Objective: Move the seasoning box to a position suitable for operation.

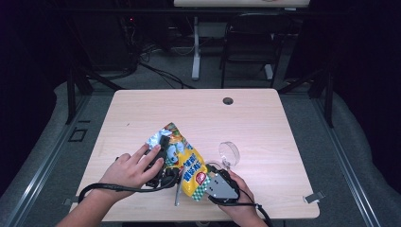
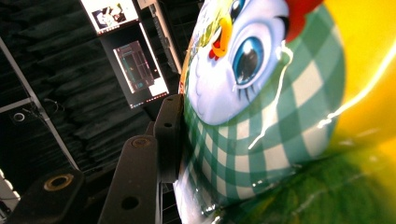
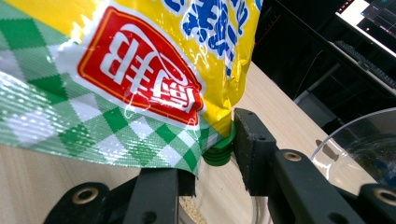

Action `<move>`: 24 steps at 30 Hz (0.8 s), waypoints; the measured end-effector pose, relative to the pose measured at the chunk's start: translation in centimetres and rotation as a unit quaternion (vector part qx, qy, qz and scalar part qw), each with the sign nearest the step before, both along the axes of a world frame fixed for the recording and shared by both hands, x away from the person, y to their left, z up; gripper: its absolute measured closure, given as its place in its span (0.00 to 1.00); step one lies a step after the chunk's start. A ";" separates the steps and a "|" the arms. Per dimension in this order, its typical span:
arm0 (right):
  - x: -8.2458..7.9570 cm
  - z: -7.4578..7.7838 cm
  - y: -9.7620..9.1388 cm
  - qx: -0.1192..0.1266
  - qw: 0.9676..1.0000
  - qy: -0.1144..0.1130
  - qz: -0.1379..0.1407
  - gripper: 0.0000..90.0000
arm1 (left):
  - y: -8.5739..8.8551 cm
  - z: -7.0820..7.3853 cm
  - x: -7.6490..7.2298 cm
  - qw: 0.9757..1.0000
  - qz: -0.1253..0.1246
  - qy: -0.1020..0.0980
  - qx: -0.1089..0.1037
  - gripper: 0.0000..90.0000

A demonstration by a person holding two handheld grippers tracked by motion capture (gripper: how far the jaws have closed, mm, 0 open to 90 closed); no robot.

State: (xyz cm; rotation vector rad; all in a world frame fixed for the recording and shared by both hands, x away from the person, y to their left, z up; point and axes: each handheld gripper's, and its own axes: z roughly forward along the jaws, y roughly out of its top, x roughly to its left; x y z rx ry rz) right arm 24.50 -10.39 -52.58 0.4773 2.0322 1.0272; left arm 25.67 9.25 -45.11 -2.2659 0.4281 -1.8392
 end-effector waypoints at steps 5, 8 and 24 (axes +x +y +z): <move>0.0 -0.1 0.0 0.002 1.000 0.000 -0.001 0.78 | -0.1 0.1 0.0 1.000 0.000 0.000 0.006 0.70; 0.1 -0.1 -0.1 0.001 1.000 0.001 -0.002 0.78 | -0.2 0.0 0.0 1.000 0.000 0.003 0.005 0.70; 0.1 -0.2 -0.2 0.004 1.000 0.003 -0.006 0.78 | -0.5 0.2 -0.2 1.000 -0.005 -0.002 0.010 0.70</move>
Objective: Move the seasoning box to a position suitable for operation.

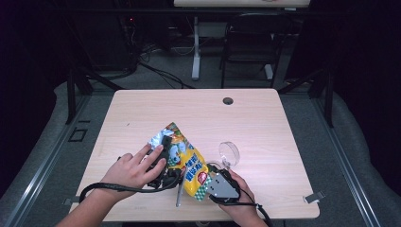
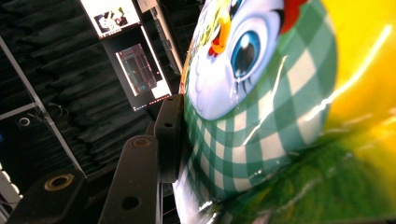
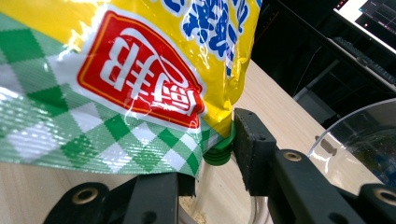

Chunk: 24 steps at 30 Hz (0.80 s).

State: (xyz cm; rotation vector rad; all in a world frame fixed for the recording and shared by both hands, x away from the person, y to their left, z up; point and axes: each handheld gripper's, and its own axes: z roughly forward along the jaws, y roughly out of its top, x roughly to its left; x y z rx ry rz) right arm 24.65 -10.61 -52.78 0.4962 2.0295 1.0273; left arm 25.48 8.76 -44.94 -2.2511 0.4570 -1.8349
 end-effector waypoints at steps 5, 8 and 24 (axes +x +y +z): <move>0.0 0.0 0.0 0.001 1.000 -0.001 0.000 0.78 | -0.1 0.0 -0.1 1.000 -0.006 -0.008 0.003 0.70; 0.0 0.0 0.0 0.000 1.000 0.000 -0.001 0.78 | -0.1 0.1 -0.1 1.000 -0.004 -0.008 0.008 0.71; 0.0 0.0 0.0 0.003 1.000 0.001 -0.002 0.78 | -0.5 0.2 -0.4 1.000 -0.011 -0.014 0.010 0.72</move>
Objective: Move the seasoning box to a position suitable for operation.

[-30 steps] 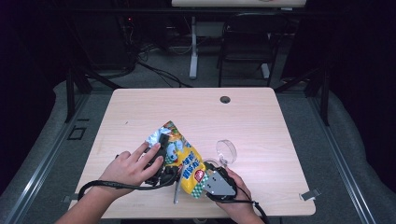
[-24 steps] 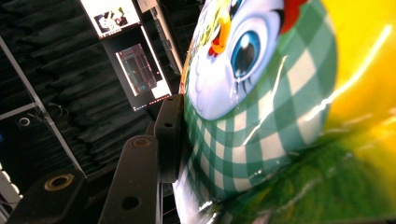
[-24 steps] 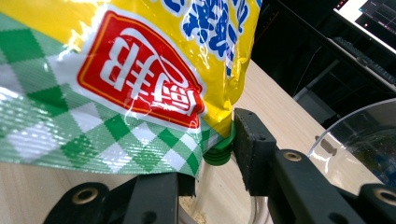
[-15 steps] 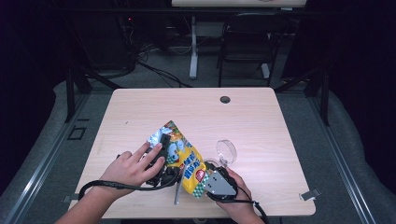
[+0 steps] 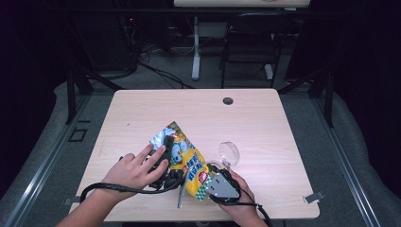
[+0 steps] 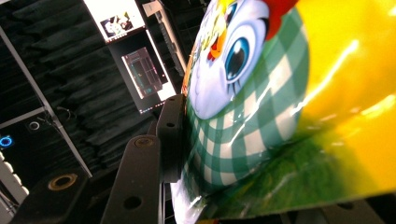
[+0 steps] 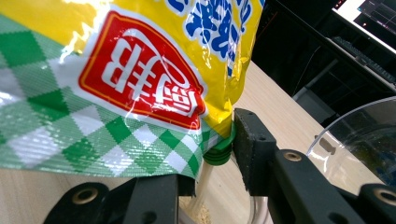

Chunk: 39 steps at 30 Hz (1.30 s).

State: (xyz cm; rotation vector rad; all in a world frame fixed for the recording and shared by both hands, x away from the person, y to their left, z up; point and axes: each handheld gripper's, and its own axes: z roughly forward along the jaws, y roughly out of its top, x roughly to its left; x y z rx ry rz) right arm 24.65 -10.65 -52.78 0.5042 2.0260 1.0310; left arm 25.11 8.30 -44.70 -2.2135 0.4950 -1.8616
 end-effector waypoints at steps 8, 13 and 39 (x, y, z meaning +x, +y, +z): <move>0.0 0.0 0.0 0.001 1.000 0.000 0.001 0.78 | -0.2 0.2 -0.2 1.000 -0.002 -0.003 0.008 0.72; 0.0 0.0 0.0 0.003 1.000 -0.001 -0.001 0.78 | -0.2 0.2 -0.3 1.000 -0.006 -0.002 0.007 0.75; 0.0 0.0 0.0 0.004 1.000 -0.004 -0.001 0.78 | -0.1 0.2 -0.6 1.000 -0.010 0.005 0.027 0.81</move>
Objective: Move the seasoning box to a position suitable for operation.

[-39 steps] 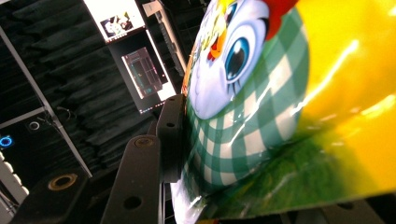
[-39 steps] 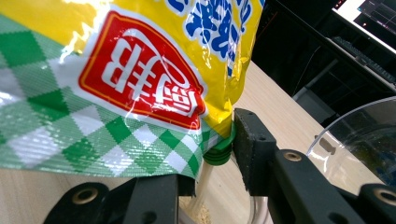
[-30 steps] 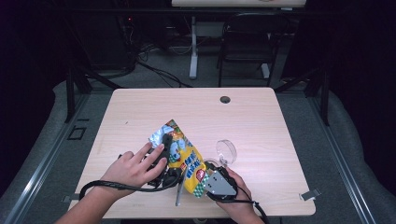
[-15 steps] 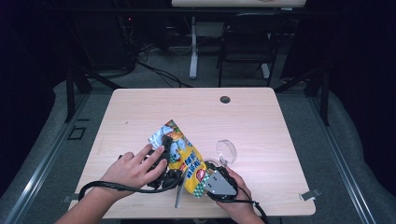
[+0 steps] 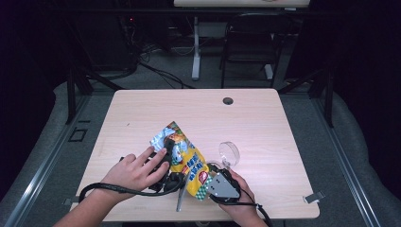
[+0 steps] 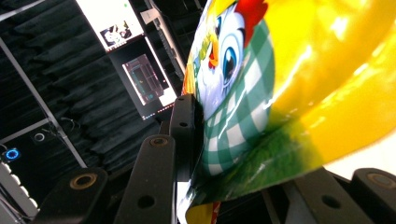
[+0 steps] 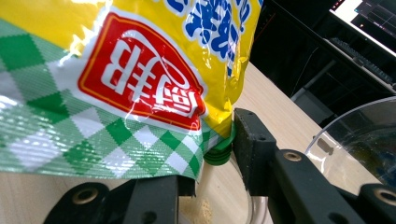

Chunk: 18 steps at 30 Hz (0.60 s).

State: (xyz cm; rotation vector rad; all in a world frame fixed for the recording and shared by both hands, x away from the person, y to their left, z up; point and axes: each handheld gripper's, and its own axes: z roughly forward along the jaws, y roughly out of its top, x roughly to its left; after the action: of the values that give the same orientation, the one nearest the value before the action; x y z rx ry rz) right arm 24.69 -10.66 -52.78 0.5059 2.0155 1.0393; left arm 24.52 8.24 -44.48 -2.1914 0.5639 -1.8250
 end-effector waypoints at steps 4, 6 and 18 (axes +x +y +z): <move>0.0 0.0 0.0 0.000 1.000 0.000 0.000 0.78 | 0.0 0.0 0.0 1.000 0.002 0.002 0.006 0.81; 0.0 0.0 0.0 -0.002 1.000 0.000 0.000 0.78 | 0.0 -0.1 -0.1 1.000 -0.001 -0.001 0.009 0.81; 0.0 0.0 0.0 -0.002 1.000 0.000 -0.001 0.78 | 0.1 -0.1 -0.1 1.000 -0.003 0.002 0.015 0.82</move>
State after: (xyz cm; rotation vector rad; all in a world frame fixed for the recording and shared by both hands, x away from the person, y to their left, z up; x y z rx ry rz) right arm 24.70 -10.64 -52.82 0.5062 2.0161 1.0331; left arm 24.39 8.36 -44.57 -2.1778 0.5946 -1.8035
